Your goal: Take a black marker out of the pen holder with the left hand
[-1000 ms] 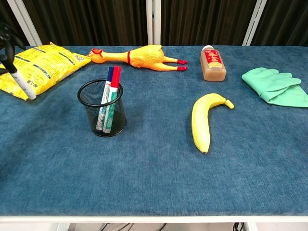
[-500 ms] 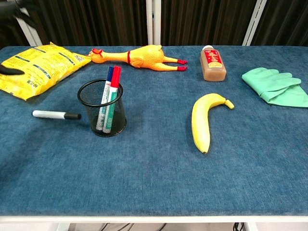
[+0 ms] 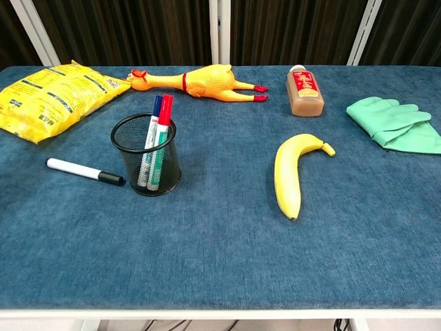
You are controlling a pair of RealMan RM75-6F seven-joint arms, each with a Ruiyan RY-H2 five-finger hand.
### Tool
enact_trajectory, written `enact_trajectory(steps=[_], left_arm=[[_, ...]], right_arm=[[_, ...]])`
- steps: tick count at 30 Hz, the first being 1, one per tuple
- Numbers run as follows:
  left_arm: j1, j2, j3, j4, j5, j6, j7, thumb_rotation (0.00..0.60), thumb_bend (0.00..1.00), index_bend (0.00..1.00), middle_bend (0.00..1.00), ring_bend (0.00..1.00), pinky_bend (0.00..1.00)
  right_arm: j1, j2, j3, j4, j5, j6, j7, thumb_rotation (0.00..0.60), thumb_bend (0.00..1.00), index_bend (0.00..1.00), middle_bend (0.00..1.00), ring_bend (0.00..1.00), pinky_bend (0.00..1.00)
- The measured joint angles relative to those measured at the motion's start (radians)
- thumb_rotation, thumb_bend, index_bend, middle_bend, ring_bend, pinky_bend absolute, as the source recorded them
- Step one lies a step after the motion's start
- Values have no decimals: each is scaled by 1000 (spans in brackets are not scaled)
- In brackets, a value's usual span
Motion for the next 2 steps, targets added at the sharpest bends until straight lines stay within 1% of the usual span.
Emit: enact_trajectory(steps=[2], left_arm=[[20,0,9,12,-1,10,-18,600,154,25,27,0,63]], right_arm=[[4,-7,1,6,-7,2,1,600,176,0,0,0,0]])
